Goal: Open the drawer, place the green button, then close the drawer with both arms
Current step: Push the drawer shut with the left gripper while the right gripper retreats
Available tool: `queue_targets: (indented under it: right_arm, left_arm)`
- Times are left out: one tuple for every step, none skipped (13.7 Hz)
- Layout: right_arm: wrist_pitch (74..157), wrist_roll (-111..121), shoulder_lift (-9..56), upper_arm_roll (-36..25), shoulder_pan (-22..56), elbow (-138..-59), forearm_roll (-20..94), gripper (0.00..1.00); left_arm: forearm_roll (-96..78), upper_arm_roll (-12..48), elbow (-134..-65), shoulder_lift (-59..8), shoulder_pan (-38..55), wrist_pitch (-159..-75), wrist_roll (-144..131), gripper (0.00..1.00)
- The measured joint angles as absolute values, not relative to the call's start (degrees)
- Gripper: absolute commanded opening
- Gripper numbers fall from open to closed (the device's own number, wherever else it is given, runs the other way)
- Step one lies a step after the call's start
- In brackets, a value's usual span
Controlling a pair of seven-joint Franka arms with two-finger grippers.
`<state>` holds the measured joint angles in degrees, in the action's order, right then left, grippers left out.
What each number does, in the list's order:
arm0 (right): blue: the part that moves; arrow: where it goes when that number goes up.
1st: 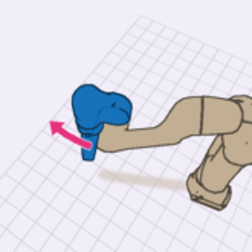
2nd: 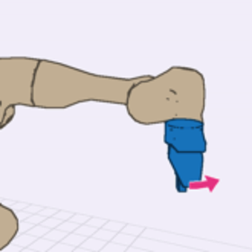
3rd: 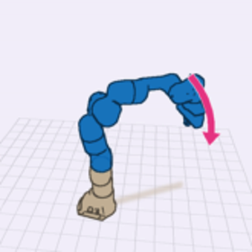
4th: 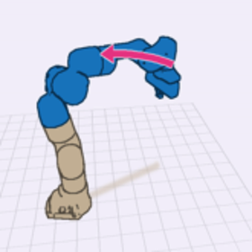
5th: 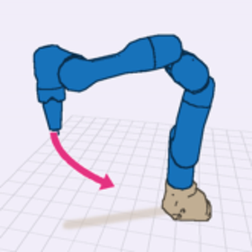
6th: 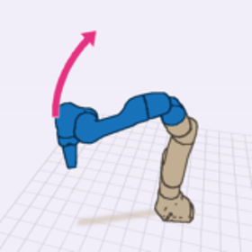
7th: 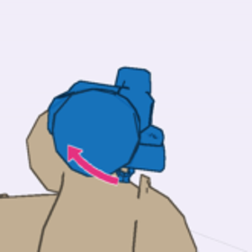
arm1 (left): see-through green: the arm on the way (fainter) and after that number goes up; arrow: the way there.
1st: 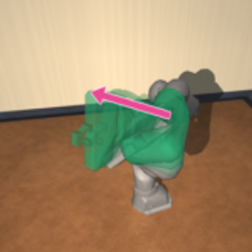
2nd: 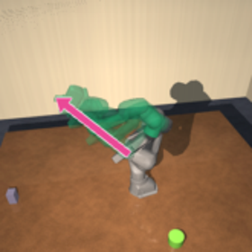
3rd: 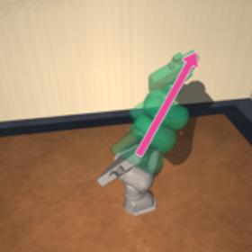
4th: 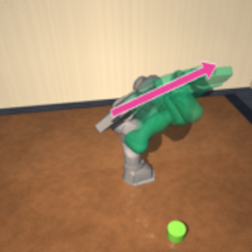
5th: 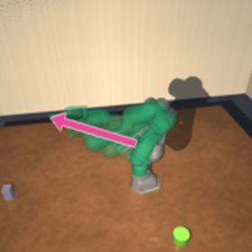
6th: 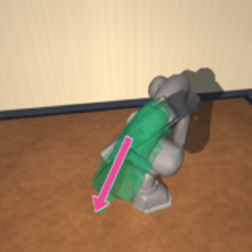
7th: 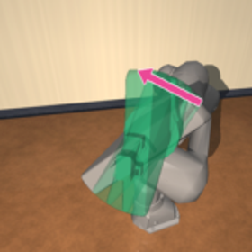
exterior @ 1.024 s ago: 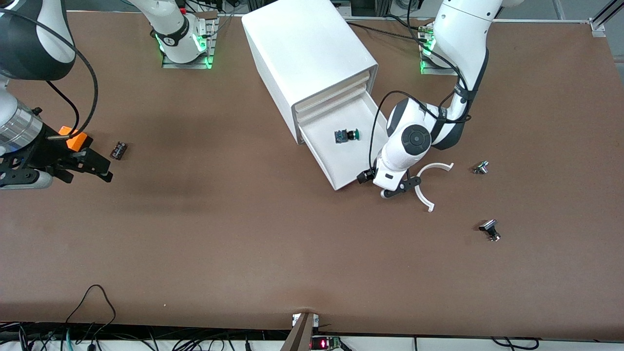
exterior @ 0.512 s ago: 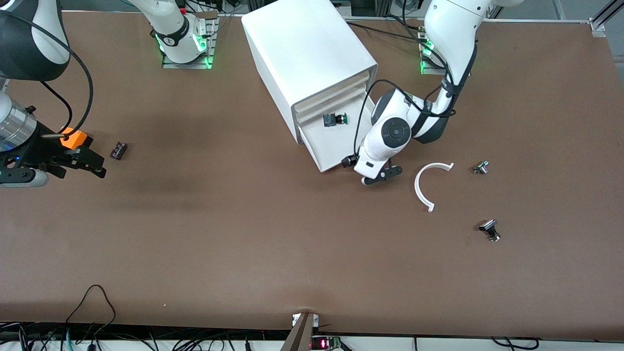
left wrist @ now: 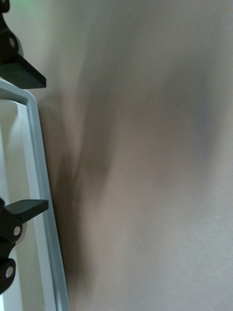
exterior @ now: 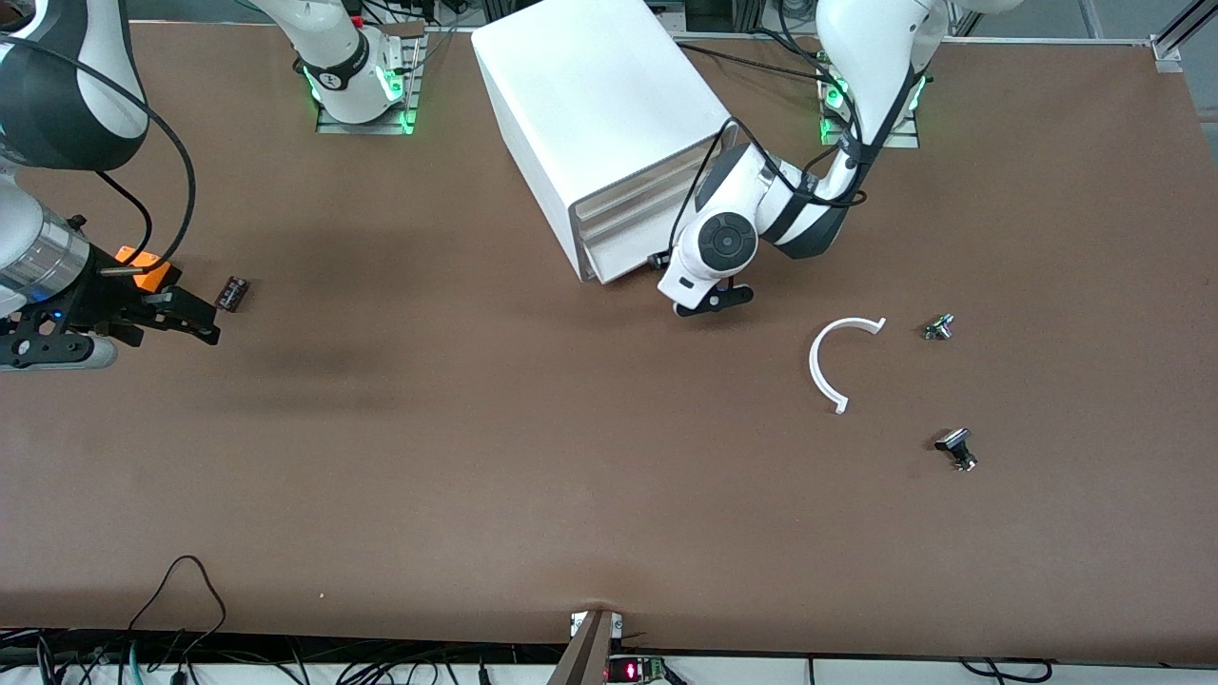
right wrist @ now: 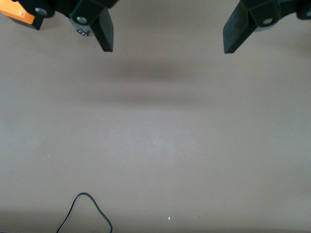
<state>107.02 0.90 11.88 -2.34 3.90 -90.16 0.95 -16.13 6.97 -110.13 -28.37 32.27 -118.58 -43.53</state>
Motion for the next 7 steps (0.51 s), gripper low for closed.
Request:
queue_targets:
  right_arm:
    - [107.02,1.22,12.06,-2.38,3.87,-90.16,0.33,1.00]
    - [106.99,1.43,12.20,-2.45,3.85,-90.16,-0.13,1.00]
    - [106.67,1.53,12.14,-2.63,3.82,-90.13,-0.36,1.00]
    - [105.73,1.60,11.72,-3.04,3.81,-90.04,-0.42,1.00]
    - [104.35,1.92,10.76,-3.53,3.77,-89.95,-0.43,1.00]
    - [102.65,2.27,9.41,-3.90,3.74,-89.89,-0.43,1.00]
    - [101.01,2.43,8.06,-4.13,3.71,-89.90,-0.51,1.00]
  left_arm:
    - [-16.13,7.25,-110.33,-28.37,32.26,-118.32,-43.53,1.00]
    - [-16.13,7.70,-110.54,-28.37,32.25,-118.20,-43.52,1.00]
    - [-16.13,8.45,-110.71,-28.37,32.25,-118.13,-43.52,1.00]
    - [-16.13,9.48,-110.84,-28.37,32.28,-118.05,-43.52,1.00]
    - [-16.13,10.65,-110.98,-28.37,32.33,-118.03,-43.52,1.00]
    - [-16.01,11.26,-111.05,-28.38,32.49,-118.22,-43.74,1.00]
    - [-16.02,11.21,-111.03,-28.37,32.48,-118.24,-43.73,1.00]
